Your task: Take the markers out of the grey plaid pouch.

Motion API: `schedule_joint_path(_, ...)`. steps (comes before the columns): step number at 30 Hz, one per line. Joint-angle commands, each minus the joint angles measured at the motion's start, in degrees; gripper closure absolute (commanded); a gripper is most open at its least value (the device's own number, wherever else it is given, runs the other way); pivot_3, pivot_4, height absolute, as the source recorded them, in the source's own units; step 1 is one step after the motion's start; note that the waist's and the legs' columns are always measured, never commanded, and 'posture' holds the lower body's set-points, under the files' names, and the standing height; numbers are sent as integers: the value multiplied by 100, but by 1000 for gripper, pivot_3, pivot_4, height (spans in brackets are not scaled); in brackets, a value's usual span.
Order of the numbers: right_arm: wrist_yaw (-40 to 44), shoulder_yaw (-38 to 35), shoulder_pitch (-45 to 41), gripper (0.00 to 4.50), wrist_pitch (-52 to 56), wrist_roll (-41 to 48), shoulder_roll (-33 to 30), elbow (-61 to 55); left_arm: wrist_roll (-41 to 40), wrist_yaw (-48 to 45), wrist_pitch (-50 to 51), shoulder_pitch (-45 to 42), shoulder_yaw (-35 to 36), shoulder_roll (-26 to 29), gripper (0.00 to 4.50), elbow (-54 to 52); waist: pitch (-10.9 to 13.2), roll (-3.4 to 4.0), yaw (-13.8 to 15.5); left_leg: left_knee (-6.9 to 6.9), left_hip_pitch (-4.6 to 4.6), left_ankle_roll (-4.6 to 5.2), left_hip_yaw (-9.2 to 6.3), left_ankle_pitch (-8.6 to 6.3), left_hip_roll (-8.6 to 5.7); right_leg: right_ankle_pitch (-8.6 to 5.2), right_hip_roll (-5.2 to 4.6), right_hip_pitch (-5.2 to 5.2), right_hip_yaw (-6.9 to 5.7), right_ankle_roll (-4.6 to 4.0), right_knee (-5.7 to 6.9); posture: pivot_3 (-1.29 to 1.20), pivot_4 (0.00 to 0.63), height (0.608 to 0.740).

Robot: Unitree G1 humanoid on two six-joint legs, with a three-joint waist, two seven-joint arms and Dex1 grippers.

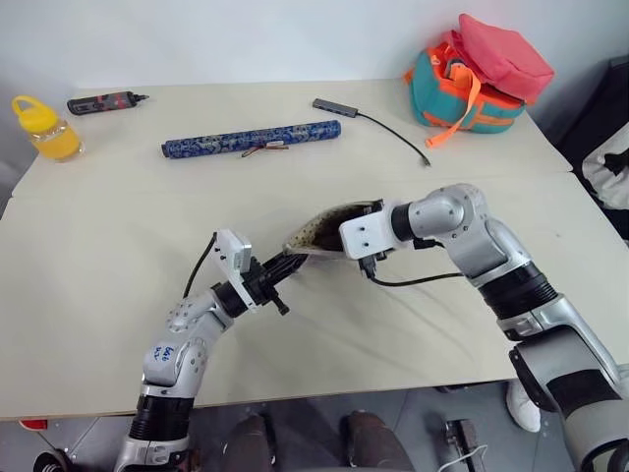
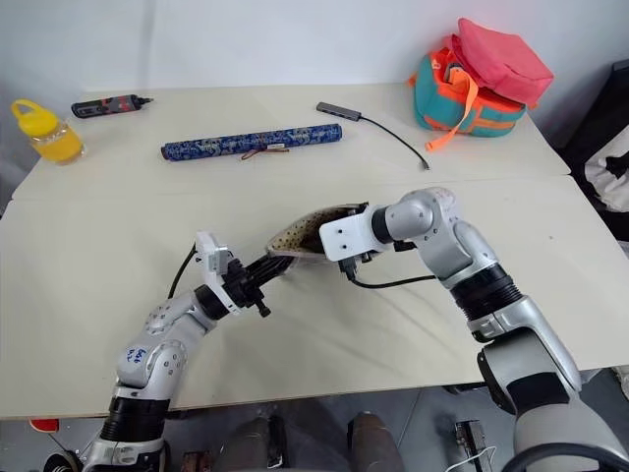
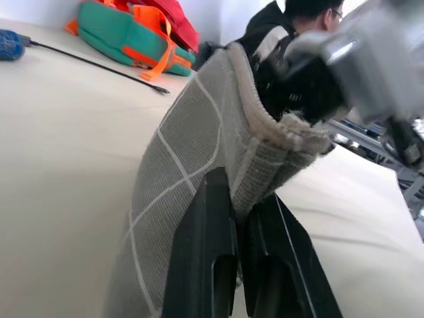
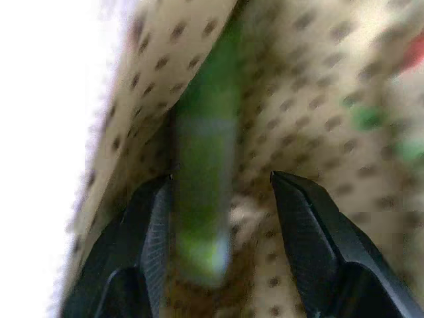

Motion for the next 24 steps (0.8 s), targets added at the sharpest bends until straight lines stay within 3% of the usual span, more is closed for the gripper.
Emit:
schedule_joint_path(1, -141, -22, -94, 2060, 229, -88, 142, -27, -238, -119, 28, -23, 46, -25, 4500, -224, 0, 0, -22, -1, 0, 0, 1, 0, 1, 0, 1, -1, 1, 0, 1, 0, 150, 740)
schedule_joint_path(15, -335, 128, -83, 2060, 575, -433, 244, 254, -237, -114, 138, -23, 11, -36, 4500, -279, 0, 0, -62, -2, 0, 0, 0, 0, 1, 0, 2, 2, 0, 0, 2, 0, 150, 740)
schedule_joint_path(21, -200, -56, -124, 3455, 665, -267, 109, -51, -225, -93, 131, -27, 30, -31, 4500, -264, 0, 0, -93, -2, 0, 0, 0, 0, 1, 0, 2, 1, 0, 0, 3, 0, 150, 740)
schedule_joint_path(24, -47, -178, -122, 3456, 767, -89, 19, -326, -184, -78, 112, -22, 27, -21, 4500, -250, 0, 0, -98, -2, 0, 0, -1, 0, 1, 0, 2, 1, -1, 0, 3, 0, 150, 740)
